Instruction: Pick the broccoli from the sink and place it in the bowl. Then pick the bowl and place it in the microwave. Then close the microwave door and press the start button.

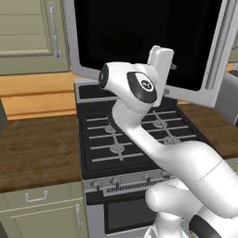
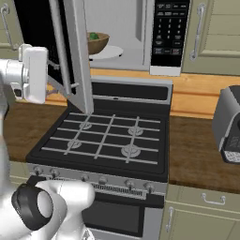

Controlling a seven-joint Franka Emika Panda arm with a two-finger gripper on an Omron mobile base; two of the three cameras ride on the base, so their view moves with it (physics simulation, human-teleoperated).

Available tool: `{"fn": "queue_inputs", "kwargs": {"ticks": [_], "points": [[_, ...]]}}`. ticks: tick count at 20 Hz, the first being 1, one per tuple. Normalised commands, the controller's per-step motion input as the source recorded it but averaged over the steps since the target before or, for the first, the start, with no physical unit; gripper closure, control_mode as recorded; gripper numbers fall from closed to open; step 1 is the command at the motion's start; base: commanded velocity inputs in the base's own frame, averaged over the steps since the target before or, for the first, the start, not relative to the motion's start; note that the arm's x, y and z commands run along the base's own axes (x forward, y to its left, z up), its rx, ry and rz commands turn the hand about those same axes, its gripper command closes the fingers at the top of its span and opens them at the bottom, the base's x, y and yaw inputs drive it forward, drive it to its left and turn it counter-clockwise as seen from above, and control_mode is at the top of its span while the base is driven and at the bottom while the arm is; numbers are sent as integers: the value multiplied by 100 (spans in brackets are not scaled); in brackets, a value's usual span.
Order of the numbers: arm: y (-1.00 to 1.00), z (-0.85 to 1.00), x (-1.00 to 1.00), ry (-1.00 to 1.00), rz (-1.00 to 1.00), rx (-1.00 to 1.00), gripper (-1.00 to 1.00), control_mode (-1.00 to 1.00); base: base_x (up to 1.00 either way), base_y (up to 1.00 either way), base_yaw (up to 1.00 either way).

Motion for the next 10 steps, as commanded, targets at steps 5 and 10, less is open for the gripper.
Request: {"fn": "queue_inputs", "kwargs": {"ticks": [5, 10], "points": [[-56, 3, 100, 7, -3, 0, -100, -100, 0, 0, 0], [-38, 0, 100, 3, 0, 0, -100, -100, 0, 0, 0]]}}
